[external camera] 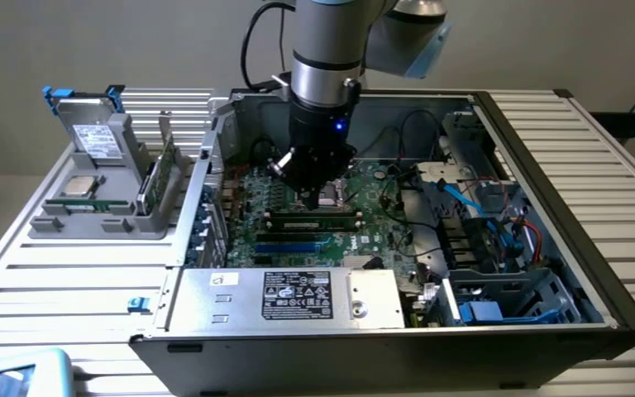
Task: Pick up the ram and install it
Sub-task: 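Press down the ram until it locks into place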
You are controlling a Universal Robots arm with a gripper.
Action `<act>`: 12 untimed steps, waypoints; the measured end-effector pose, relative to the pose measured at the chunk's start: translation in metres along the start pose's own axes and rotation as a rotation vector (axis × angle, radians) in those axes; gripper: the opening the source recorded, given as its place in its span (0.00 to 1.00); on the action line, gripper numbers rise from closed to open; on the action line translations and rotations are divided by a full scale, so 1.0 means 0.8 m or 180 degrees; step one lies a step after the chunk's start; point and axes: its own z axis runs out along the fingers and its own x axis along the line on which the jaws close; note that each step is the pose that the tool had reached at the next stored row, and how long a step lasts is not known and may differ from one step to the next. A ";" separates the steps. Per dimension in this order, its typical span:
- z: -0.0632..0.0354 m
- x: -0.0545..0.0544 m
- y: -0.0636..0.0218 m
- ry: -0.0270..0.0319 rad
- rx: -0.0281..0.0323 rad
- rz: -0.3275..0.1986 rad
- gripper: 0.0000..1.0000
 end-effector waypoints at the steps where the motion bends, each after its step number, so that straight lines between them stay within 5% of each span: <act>1: 0.000 0.000 0.000 -0.0004 0.0002 0.0028 0.11; 12: 0.000 0.000 0.000 -0.0041 0.0050 0.0345 0.11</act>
